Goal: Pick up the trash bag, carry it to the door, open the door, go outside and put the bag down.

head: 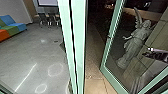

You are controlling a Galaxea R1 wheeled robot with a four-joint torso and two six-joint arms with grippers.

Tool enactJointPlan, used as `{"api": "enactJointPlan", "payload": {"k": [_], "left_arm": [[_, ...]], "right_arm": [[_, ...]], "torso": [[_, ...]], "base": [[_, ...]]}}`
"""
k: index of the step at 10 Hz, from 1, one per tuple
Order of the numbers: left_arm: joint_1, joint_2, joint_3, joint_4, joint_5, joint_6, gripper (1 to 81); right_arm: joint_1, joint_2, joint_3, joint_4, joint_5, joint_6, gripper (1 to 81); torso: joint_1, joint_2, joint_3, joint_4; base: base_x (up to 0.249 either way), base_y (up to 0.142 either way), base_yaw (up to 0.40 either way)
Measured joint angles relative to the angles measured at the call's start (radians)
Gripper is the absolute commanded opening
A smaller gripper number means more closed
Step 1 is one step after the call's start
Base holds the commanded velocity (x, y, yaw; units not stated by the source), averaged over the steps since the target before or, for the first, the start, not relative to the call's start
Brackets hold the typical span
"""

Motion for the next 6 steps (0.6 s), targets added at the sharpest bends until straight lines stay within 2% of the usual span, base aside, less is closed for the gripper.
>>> {"api": "enactJointPlan", "payload": {"k": [3,6], "left_arm": [[0.0,0.0,0.0,0.001,0.0,0.0,1.0],[0.0,0.0,0.006,0.001,-0.003,0.008,1.0]], "right_arm": [[-0.001,-0.017,0.233,0.189,-0.099,-0.023,81.1],[-0.042,-0.11,0.483,0.332,-0.16,-0.039,81.1]], "torso": [[0.0,0.0,0.0,0.0],[0.0,0.0,0.0,0.0]], "base": [[0.0,0.0,0.0],[0.0,0.0,0.0]]}}
